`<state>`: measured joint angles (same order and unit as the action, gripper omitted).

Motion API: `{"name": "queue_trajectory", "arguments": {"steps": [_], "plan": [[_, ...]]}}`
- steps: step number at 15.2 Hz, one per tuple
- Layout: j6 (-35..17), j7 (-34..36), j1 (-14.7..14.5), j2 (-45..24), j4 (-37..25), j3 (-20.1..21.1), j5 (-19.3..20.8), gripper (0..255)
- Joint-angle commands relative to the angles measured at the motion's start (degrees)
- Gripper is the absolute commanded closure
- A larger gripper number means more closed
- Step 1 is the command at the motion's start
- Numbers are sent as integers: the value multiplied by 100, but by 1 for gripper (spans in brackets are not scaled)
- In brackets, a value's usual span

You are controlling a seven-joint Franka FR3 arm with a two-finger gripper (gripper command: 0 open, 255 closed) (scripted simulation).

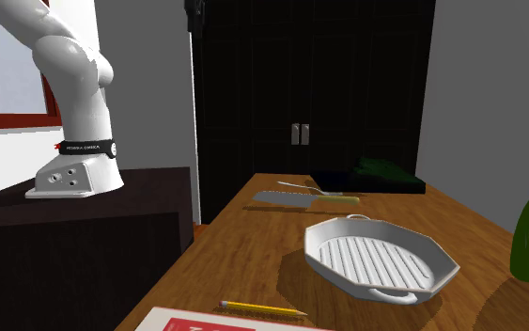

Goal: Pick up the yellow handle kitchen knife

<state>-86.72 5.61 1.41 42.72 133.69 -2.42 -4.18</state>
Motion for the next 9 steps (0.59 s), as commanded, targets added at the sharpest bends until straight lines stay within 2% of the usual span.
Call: {"name": "queue_trajectory", "arguments": {"steps": [1, 9], "plan": [[0, 0, 0, 0, 0, 0, 0, 0], [-1663, 102, 77, -969, 628, 51, 25, 0]]}}
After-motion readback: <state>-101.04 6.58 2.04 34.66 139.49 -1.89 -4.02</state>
